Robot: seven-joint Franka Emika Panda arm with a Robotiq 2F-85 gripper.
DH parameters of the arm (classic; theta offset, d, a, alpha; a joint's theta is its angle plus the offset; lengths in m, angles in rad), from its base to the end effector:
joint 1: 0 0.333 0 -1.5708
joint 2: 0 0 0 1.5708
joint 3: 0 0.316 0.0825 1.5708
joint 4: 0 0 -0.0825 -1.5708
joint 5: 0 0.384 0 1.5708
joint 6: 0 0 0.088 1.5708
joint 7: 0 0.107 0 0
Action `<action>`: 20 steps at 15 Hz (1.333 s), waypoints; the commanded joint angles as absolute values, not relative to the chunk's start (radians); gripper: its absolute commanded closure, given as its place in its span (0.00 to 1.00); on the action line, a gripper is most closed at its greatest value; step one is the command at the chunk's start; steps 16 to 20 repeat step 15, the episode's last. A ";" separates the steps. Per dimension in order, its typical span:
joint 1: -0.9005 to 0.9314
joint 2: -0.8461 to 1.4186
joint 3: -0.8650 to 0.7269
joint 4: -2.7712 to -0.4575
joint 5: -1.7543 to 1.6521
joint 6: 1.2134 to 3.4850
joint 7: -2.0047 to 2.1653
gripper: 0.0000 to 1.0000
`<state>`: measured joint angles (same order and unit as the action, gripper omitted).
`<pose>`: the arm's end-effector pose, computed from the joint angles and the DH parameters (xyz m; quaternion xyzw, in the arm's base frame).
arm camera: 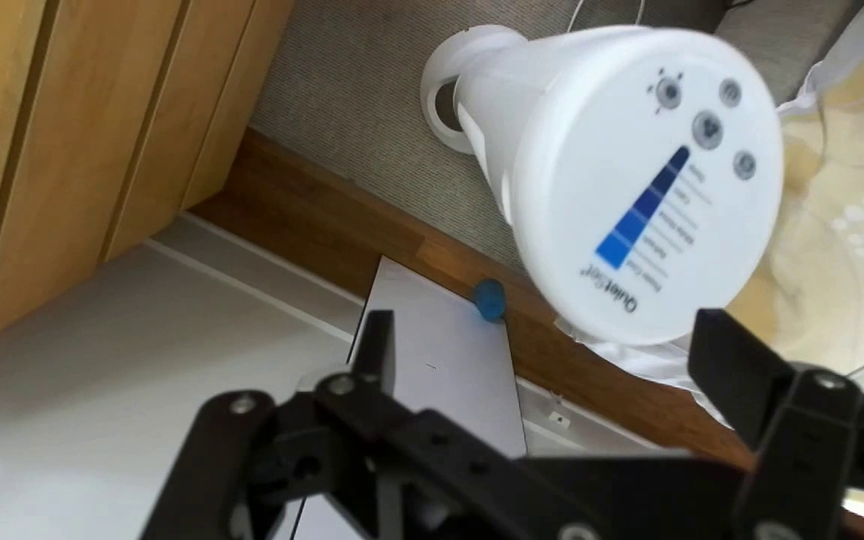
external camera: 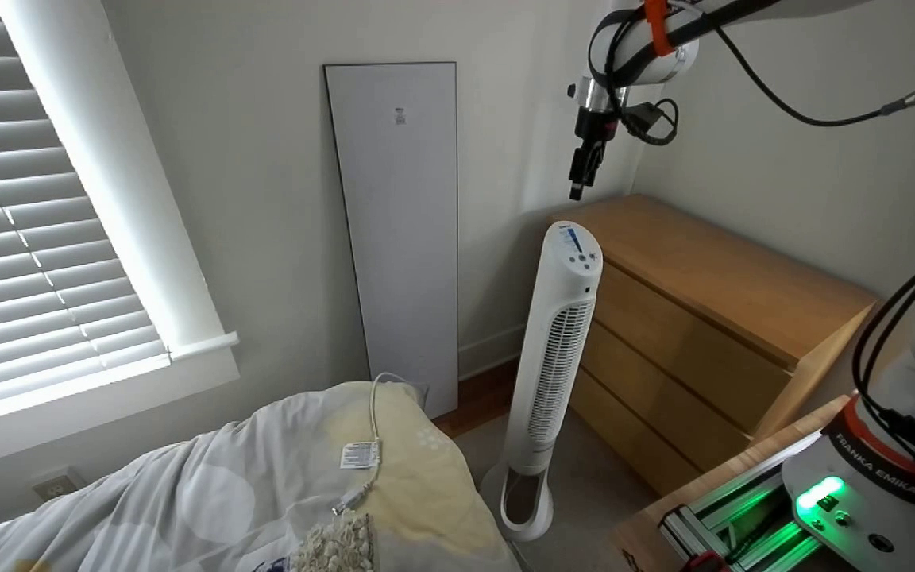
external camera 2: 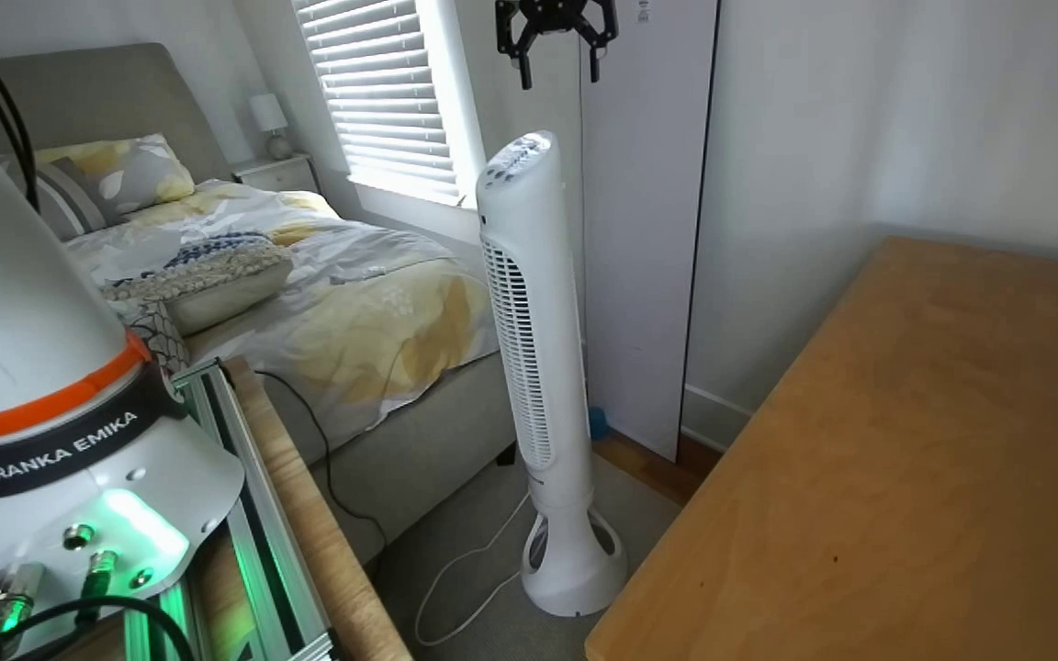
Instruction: Press the button on the heater
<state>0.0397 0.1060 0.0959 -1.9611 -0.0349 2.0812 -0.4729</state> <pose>0.5770 0.0757 0.4227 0.9515 0.3073 0.0055 0.0113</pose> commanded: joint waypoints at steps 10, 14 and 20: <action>0.046 0.077 0.090 -1.991 -0.045 2.080 -0.453 0.00; 0.046 0.077 0.090 -1.991 -0.045 2.080 -0.452 0.00; 0.047 0.077 0.090 -1.991 -0.045 2.080 -0.452 0.00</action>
